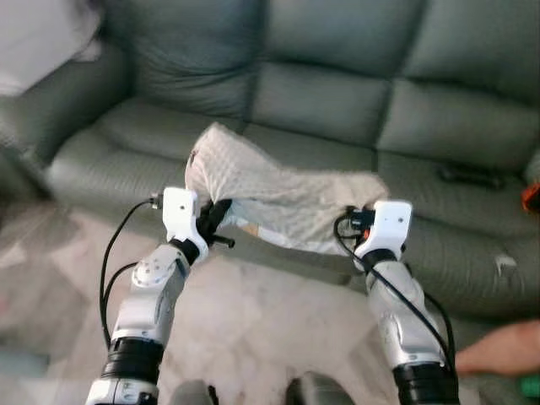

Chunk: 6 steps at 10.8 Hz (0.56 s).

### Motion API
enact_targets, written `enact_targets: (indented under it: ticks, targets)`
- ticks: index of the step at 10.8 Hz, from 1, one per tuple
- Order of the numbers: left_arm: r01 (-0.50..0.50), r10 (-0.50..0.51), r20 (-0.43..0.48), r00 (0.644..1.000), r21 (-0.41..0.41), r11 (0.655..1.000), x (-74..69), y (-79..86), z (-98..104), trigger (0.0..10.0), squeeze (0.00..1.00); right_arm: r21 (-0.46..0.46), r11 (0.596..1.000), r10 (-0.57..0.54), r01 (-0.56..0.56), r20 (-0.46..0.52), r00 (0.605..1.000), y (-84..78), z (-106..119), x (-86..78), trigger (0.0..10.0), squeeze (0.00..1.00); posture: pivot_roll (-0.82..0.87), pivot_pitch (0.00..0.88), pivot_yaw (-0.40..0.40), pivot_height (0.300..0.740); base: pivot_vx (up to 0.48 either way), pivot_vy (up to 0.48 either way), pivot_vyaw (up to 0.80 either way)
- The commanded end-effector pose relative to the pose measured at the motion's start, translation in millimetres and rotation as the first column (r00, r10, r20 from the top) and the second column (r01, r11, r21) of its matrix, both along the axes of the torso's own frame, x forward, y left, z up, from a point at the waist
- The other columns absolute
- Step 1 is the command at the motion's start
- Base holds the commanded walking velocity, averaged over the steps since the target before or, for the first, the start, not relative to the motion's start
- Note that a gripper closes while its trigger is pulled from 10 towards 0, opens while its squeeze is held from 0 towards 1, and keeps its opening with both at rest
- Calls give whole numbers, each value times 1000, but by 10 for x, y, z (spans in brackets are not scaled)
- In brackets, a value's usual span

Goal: Move the pillow to the sofa

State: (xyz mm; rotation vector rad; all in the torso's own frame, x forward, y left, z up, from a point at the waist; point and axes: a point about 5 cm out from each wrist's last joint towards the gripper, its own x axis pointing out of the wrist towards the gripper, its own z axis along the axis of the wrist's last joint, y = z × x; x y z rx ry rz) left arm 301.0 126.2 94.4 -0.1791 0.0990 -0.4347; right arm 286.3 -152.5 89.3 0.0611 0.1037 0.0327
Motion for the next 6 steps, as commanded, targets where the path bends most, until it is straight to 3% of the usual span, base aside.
enact_targets:
  ticks: [1,6]
  targets:
    - [58,-58,27,998,-8,998,-6,-147,52,10000,0,-10,1000,-10,10,31,999,-46,58,0,10000,0,-76,93,-44,740,259,0,0]
    - [47,-46,37,998,-11,999,5,-130,68,10000,0,-45,999,14,-13,33,999,-10,38,-31,10000,0,-77,106,-40,740,321,0,0]
